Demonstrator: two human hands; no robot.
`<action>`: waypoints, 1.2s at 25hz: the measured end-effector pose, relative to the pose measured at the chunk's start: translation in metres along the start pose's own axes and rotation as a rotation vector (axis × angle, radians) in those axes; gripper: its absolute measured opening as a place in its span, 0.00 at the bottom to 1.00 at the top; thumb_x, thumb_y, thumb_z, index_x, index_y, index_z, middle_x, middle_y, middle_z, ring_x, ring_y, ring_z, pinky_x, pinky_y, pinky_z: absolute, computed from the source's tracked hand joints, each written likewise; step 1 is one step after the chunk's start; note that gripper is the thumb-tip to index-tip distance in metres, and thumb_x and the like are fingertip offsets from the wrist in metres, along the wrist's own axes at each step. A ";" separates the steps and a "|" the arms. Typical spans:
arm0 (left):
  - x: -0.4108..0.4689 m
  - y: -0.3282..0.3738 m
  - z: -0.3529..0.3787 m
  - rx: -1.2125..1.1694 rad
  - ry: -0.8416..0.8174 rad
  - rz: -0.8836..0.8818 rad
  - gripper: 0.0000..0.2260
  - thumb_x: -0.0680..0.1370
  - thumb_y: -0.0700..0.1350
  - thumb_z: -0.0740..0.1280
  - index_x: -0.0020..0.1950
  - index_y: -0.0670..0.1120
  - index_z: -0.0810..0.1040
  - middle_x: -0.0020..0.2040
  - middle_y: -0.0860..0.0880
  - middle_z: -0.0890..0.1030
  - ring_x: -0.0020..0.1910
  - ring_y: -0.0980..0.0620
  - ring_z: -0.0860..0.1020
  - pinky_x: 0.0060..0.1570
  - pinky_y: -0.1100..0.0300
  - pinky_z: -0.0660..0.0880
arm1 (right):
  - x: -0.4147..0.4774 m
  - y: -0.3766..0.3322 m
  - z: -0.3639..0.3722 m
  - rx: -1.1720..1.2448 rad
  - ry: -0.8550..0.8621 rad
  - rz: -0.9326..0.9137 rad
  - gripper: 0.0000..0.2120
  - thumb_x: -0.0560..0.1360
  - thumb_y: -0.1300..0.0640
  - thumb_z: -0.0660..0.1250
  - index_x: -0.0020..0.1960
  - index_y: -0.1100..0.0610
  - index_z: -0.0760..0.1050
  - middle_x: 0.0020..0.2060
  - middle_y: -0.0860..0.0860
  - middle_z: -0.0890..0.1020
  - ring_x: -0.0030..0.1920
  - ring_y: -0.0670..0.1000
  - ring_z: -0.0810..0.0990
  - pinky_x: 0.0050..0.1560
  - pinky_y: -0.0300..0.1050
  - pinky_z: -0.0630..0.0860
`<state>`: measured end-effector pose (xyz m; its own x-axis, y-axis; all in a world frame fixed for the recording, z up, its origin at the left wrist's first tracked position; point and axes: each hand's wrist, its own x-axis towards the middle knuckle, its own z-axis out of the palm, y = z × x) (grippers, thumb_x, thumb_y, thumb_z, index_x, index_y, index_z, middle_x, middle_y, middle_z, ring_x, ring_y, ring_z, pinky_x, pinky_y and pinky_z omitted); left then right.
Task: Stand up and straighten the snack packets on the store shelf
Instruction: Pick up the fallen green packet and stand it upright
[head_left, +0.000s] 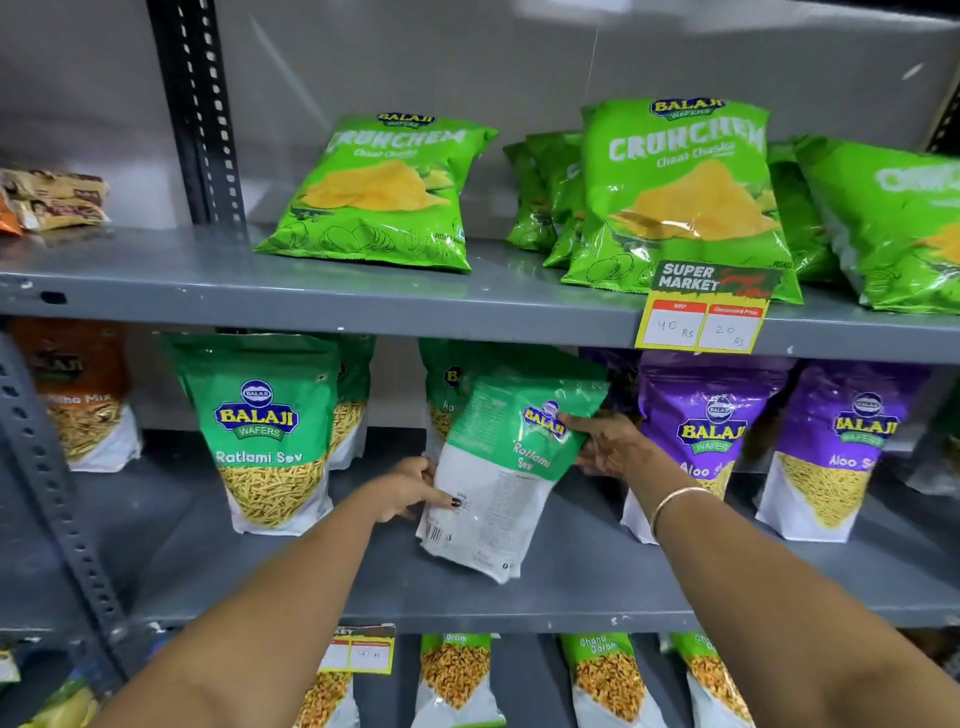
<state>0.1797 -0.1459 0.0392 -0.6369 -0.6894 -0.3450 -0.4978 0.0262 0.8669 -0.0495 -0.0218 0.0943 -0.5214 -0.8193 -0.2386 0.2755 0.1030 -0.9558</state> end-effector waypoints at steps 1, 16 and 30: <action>0.006 -0.002 0.003 0.025 0.091 0.035 0.16 0.67 0.35 0.74 0.49 0.44 0.72 0.49 0.46 0.78 0.51 0.48 0.75 0.44 0.54 0.75 | 0.003 -0.002 0.006 -0.007 -0.001 -0.055 0.08 0.71 0.66 0.69 0.48 0.57 0.75 0.25 0.49 0.84 0.23 0.46 0.82 0.23 0.40 0.79; 0.033 -0.018 0.031 -0.041 0.369 0.044 0.29 0.64 0.33 0.76 0.63 0.37 0.70 0.62 0.39 0.78 0.59 0.43 0.76 0.53 0.55 0.73 | 0.009 0.042 0.022 -0.683 -0.197 0.012 0.20 0.66 0.63 0.75 0.53 0.70 0.72 0.44 0.57 0.83 0.45 0.53 0.83 0.32 0.39 0.78; 0.018 -0.011 0.021 -0.184 0.051 -0.053 0.14 0.74 0.35 0.67 0.54 0.49 0.69 0.42 0.51 0.75 0.56 0.50 0.71 0.59 0.51 0.68 | 0.005 0.081 0.028 -0.605 -0.353 0.062 0.33 0.69 0.72 0.67 0.69 0.54 0.61 0.54 0.48 0.72 0.43 0.40 0.72 0.31 0.28 0.72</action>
<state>0.1615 -0.1435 0.0156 -0.5799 -0.7220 -0.3774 -0.4106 -0.1411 0.9008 -0.0072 -0.0338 0.0203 -0.1978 -0.9253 -0.3236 -0.2550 0.3674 -0.8944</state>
